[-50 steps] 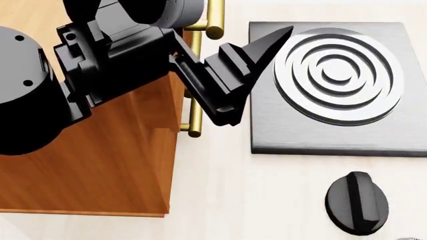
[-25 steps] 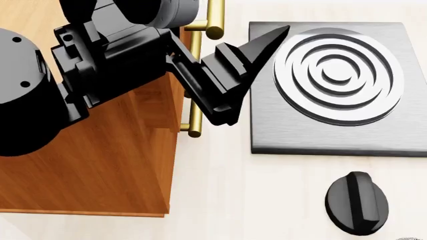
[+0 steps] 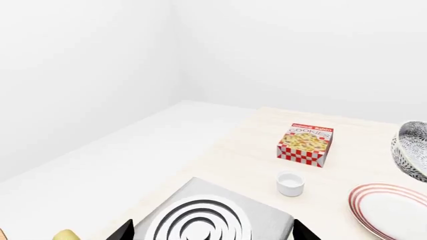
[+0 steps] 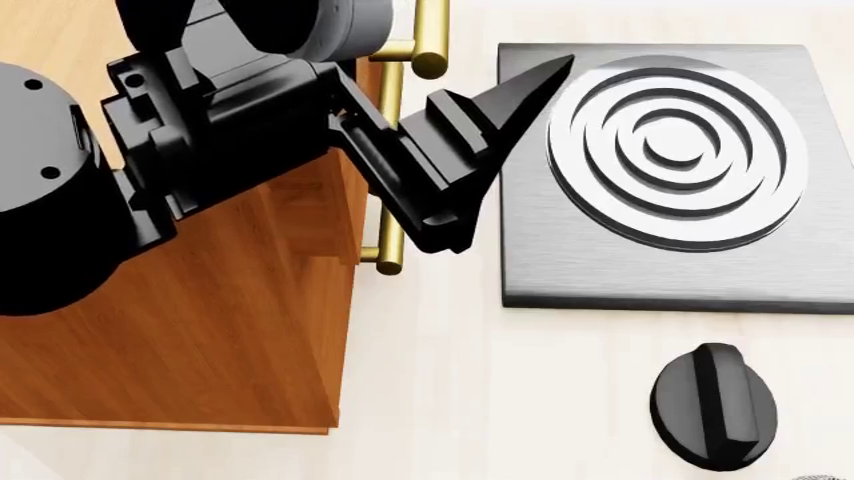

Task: Pick the akita bowl on the wooden cabinet and place it on the plate.

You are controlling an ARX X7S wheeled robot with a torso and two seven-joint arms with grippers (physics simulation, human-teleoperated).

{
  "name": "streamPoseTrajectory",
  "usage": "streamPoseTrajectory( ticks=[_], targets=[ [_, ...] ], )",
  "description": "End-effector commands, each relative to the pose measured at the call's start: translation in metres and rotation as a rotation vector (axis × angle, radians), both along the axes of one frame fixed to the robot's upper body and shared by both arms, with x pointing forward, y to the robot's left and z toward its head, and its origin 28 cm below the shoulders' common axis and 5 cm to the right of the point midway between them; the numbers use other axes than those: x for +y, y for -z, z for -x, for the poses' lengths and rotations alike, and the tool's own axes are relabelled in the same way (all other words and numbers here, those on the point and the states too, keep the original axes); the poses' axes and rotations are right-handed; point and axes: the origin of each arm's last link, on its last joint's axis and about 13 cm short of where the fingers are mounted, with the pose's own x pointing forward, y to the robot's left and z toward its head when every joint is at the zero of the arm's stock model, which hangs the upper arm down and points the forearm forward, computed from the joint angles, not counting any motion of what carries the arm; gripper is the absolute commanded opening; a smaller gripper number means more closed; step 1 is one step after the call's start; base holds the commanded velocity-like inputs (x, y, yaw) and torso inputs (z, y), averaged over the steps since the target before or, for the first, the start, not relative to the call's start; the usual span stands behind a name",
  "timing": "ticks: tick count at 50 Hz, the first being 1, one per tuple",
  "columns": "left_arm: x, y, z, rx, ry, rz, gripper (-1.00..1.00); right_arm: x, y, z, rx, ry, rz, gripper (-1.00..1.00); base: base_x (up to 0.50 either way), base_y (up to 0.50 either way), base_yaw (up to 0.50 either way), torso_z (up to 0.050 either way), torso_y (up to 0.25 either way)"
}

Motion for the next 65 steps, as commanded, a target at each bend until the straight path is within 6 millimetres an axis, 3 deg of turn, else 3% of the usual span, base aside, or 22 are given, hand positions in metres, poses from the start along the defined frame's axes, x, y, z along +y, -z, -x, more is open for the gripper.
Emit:
streamPoseTrajectory(
  ticks=[1,15,28,43,65],
  targets=[
    [0.000,0.000,0.000,0.001,-0.001,0.001,1.00,-0.005,0.000,0.001,0.002,0.029,0.006,-1.00,0.00,0.00,0.00,0.000,0.000],
    [0.000,0.002,0.000,0.002,-0.001,0.001,1.00,-0.012,0.002,0.001,0.037,0.060,0.018,-1.00,0.00,0.00,0.00,0.001,0.001],
    [0.003,0.005,-0.002,0.010,-0.007,0.007,1.00,-0.009,-0.004,-0.012,0.107,0.043,0.092,-1.00,0.00,0.00,0.00,0.000,0.000],
    [0.003,0.007,-0.003,0.015,-0.010,0.007,1.00,-0.023,-0.007,-0.030,0.214,0.050,0.151,-1.00,0.00,0.00,0.00,0.000,0.001],
    [0.003,0.009,-0.004,0.020,-0.012,0.010,1.00,-0.034,0.016,-0.029,0.277,0.088,0.097,-1.00,0.00,0.00,0.00,0.000,0.000]
  ],
)
